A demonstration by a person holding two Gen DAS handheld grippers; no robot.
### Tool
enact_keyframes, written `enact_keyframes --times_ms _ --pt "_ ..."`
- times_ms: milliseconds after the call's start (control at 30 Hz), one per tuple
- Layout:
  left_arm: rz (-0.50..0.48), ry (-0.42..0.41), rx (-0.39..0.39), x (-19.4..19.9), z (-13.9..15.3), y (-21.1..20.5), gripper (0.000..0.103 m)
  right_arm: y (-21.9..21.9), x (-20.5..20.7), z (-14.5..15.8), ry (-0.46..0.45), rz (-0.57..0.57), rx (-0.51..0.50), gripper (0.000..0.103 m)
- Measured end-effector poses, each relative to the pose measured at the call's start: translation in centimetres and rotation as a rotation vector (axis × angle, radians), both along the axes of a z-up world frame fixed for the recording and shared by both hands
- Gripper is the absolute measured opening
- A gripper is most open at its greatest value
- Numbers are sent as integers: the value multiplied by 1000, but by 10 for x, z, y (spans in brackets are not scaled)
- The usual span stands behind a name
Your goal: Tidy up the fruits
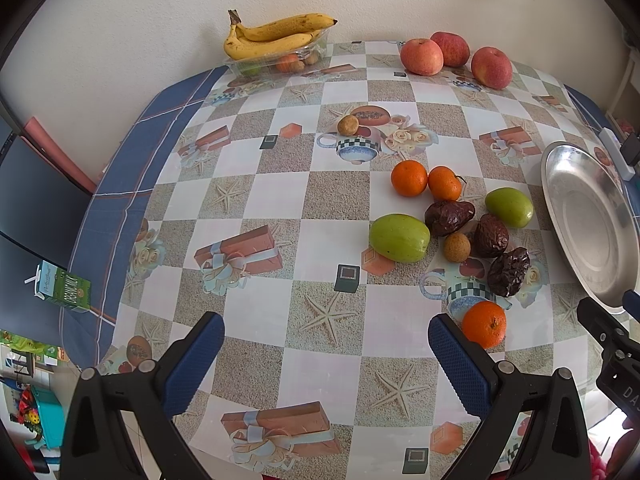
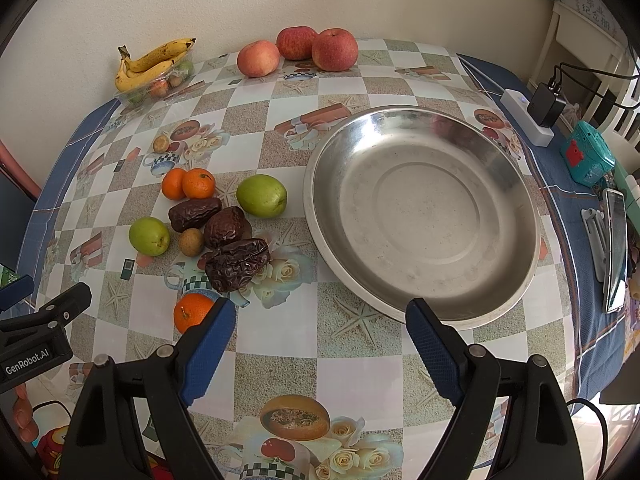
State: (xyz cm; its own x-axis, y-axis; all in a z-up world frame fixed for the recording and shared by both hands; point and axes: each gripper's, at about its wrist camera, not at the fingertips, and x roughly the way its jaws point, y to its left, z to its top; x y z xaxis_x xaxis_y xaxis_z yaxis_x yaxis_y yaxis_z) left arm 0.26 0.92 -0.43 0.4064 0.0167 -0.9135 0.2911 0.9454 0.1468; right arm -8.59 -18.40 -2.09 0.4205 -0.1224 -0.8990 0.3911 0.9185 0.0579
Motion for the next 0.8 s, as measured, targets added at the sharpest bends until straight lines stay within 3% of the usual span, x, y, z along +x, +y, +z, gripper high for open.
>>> enact_keyframes --times_ms 800 --pt "11 16 5 4 -2 -2 103 0 2 -1 1 7 0 87"
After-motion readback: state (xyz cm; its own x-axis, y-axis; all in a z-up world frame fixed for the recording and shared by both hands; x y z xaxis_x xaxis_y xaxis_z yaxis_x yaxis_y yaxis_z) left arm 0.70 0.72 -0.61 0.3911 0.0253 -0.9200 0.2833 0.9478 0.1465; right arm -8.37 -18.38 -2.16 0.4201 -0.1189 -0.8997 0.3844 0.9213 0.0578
